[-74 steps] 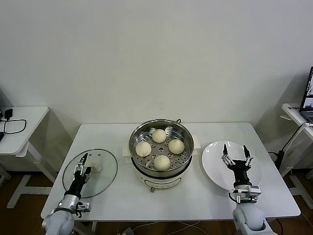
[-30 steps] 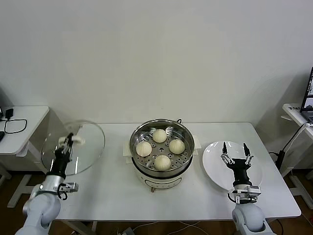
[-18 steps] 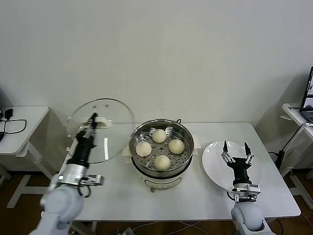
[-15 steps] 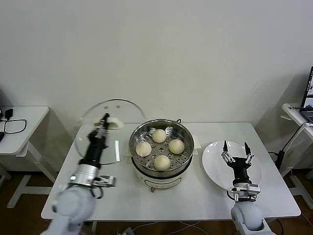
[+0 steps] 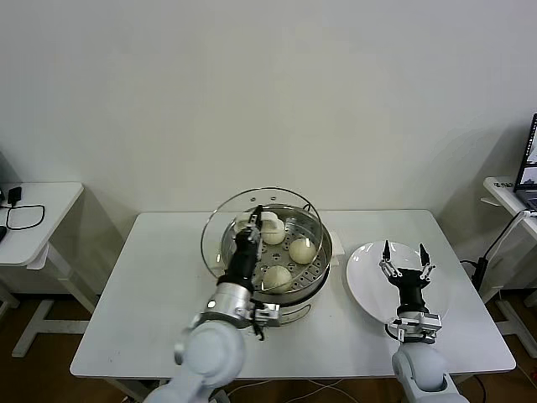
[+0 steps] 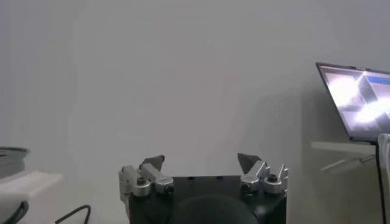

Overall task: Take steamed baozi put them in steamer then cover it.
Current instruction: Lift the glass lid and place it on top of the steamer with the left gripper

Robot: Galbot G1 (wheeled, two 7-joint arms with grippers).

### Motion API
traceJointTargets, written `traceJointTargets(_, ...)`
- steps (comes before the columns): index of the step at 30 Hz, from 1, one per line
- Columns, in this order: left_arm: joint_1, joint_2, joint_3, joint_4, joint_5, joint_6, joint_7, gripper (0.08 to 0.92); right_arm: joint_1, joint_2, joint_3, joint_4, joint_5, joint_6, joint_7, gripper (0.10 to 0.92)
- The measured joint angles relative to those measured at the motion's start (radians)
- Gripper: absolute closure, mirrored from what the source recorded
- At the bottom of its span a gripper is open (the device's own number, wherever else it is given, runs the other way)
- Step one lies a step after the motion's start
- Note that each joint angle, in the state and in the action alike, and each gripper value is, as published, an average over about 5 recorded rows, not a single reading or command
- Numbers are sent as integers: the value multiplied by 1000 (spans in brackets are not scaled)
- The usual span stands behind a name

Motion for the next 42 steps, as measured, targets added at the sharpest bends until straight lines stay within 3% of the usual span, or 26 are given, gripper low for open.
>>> traceJointTargets(19,-75,-131,71,221,150,48,24,813,21,18,-1,-35,-30,-13,-7,203)
traceJointTargets(42,-78,-165,51,314,192,35,-10,813,28,16,1,-51,-38,-10,-10,203)
